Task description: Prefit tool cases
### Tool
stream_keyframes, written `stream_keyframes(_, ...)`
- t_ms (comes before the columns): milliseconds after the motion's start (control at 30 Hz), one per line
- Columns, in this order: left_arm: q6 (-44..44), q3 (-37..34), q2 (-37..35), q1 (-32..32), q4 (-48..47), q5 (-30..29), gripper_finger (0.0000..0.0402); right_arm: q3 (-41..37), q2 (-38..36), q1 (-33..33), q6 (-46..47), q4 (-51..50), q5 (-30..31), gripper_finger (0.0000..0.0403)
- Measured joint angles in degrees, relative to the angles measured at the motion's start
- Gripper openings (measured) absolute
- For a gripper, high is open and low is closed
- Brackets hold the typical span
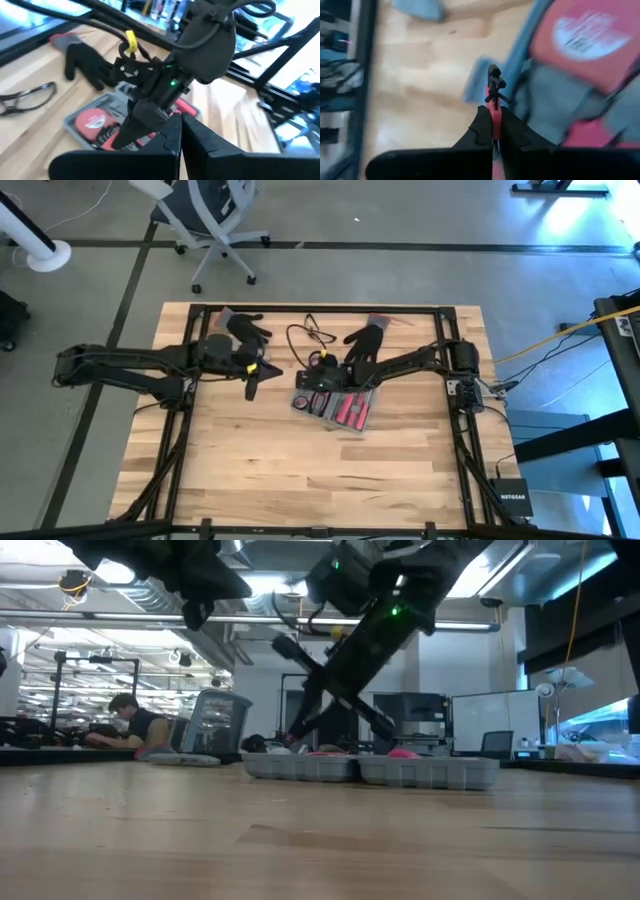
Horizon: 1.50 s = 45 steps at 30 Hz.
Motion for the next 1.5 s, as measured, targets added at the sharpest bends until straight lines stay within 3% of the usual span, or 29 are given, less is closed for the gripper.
stream_keyframes(133,-0.9,0.0,0.0,1.2,-1.3,-0.9,0.0,0.1,0.0,-0.8,-1.8,-0.1,1.2,0.0002)
stream_keyframes(300,0.5,0.0,0.0,3.4,-4.0,-0.9,0.0,-0.4,0.4,-1.3,-1.5,1.7,-3.1,0.0002)
stream_keyframes(500,4.2,0.0,0.0,7.2,-3.7,0.0,0.0,-3.3,0.4,0.9,10.6,1.9,-1.9,0.0002)
stream_keyframes(667,3.9,-0.3,0.1,12.0,-3.8,10.9,0.0,-7.0,1.0,3.6,22.6,14.9,6.2,0.0001)
stream_keyframes(833,8.2,-1.2,0.2,16.3,-3.8,18.2,0.0,-6.9,2.2,5.2,30.9,15.8,11.9,0.0001)
stream_keyframes(1000,9.6,-1.2,0.2,19.3,-3.7,20.8,0.0,-5.8,2.4,4.5,30.2,14.0,10.6,0.0001)
stream_keyframes(1233,9.7,-1.2,0.2,20.9,-3.7,20.9,0.0,-1.5,2.7,1.0,26.5,2.3,6.0,0.0001)
stream_keyframes(1500,9.2,-1.3,0.2,21.0,-3.7,20.9,0.0,-1.0,2.8,-1.5,26.1,1.9,0.3,0.0005)
